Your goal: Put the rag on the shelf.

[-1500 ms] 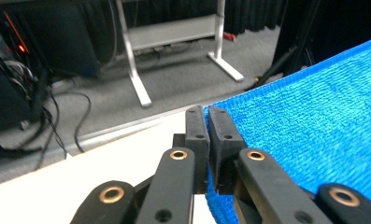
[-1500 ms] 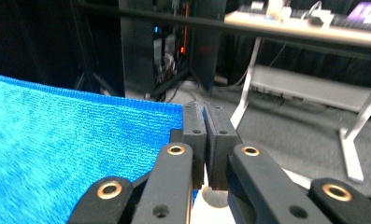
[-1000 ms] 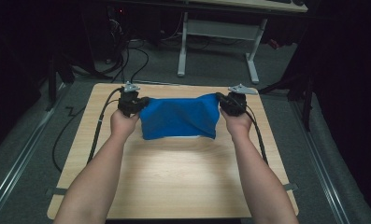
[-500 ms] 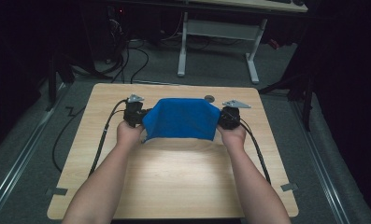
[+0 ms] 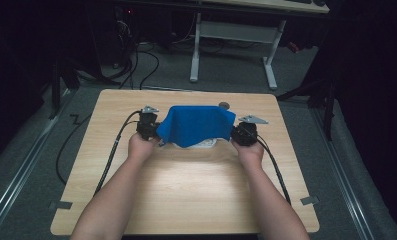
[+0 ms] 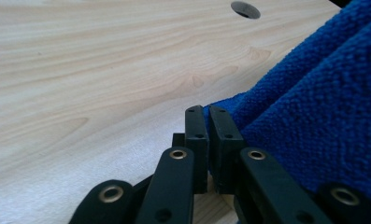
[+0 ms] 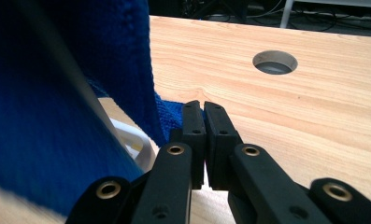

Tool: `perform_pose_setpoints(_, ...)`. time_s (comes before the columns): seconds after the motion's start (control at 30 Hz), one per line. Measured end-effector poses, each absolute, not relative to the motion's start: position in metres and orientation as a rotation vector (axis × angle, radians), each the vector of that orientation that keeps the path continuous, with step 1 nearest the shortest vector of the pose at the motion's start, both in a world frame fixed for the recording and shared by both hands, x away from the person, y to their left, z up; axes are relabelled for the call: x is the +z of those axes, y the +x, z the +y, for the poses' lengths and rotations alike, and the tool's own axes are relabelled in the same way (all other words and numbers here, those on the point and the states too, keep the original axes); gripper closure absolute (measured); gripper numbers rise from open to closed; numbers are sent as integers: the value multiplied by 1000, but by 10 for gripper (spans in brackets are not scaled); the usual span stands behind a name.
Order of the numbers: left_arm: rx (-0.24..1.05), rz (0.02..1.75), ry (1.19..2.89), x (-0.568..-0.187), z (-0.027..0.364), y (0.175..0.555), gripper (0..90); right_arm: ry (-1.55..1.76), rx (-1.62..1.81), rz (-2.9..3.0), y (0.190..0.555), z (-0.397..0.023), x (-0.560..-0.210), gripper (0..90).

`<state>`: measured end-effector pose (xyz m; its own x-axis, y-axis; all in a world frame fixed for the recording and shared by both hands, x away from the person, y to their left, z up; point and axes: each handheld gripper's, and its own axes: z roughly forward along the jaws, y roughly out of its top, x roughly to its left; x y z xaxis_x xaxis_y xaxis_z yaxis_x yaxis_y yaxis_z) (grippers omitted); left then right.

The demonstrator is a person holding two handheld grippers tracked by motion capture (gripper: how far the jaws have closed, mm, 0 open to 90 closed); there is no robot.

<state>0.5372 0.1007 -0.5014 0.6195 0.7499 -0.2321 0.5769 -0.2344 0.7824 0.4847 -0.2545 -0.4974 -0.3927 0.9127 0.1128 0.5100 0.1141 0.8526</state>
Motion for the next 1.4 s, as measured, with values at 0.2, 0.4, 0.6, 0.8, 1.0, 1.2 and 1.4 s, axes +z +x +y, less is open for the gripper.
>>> perform_pose_setpoints(0.2, 220, 1058, 1918, -507, 99, 537, 852, 1384, 1202, 1959, 480, -257, -500, 883)
perform_pose_setpoints(0.4, 215, 1115, 1900, -514, 110, 534, 722, 1391, 1214, 1954, 476, -260, -502, 856)
perform_pose_setpoints(0.6, 248, 1154, 1849, -512, 122, 525, 623, 1395, 1195, 1958, 474, -260, -501, 785)
perform_pose_setpoints(0.8, 333, 1136, 1846, -499, 130, 516, 562, 1401, 1190, 1935, 470, -266, -492, 685)
perform_pose_setpoints(1.0, 404, 1115, 1841, -488, 133, 507, 549, 1382, 1171, 1916, 466, -271, -482, 637)
perform_pose_setpoints(1.2, 450, 1114, 1846, -483, 137, 501, 536, 1361, 1155, 1902, 463, -275, -476, 597)
perform_pose_setpoints(1.4, 507, 1114, 1848, -479, 141, 495, 481, 1362, 1140, 1889, 462, -279, -472, 582)
